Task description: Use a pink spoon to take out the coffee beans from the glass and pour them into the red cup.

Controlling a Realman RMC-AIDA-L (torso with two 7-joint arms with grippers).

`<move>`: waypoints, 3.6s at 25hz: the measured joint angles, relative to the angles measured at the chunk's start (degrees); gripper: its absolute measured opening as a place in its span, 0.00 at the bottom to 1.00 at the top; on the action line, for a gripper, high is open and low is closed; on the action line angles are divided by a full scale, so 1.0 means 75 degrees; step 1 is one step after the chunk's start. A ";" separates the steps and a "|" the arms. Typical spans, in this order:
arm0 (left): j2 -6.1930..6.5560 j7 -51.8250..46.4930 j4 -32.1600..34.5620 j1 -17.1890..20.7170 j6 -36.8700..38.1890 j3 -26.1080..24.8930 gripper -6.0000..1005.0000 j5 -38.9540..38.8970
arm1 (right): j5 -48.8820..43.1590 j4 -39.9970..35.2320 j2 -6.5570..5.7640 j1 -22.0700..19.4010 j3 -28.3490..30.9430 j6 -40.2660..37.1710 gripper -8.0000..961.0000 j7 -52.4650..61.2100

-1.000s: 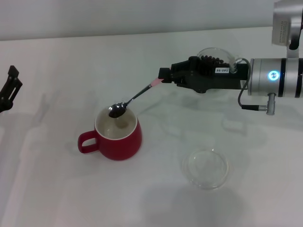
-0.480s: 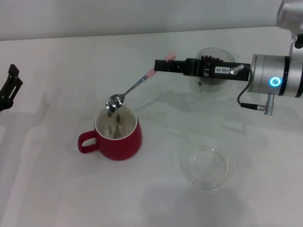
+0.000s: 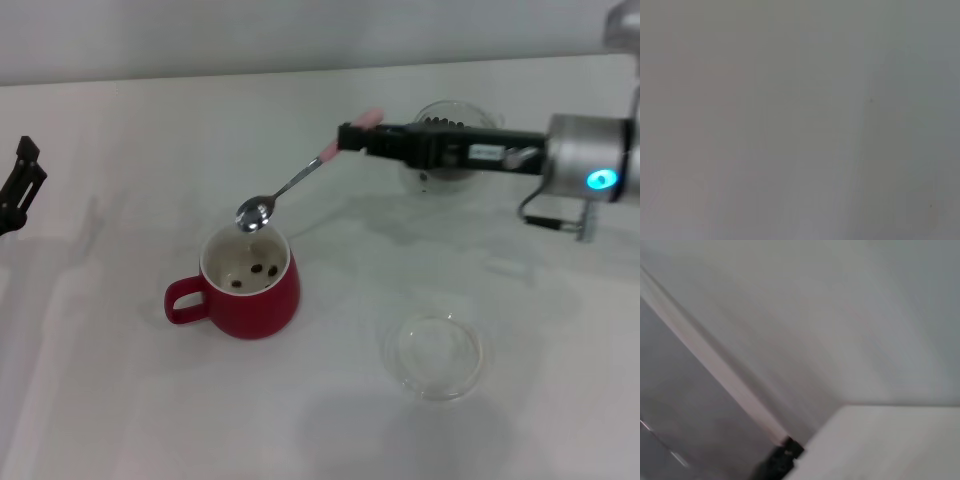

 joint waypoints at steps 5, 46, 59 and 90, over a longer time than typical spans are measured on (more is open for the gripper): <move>0.0000 -0.0011 0.0000 -0.0002 0.0011 0.0000 0.89 0.0000 | 0.0124 -0.0135 -0.0618 -0.0210 0.0064 -0.1389 0.19 0.0299; 0.0000 0.0025 -0.0004 -0.0072 -0.0011 0.0001 0.89 -0.0118 | -0.3334 0.0248 -0.1335 -0.0303 0.0310 -0.0952 0.19 0.0817; -0.0012 -0.0016 -0.0058 -0.0081 -0.0014 0.0001 0.89 -0.0202 | -0.3551 0.0251 -0.1221 -0.0069 0.0281 -0.0408 0.32 0.0997; -0.0020 -0.0015 -0.0169 -0.0033 -0.0061 0.0001 0.89 -0.0295 | 0.3030 0.2755 0.0071 -0.1042 0.4463 0.0194 0.56 -0.9716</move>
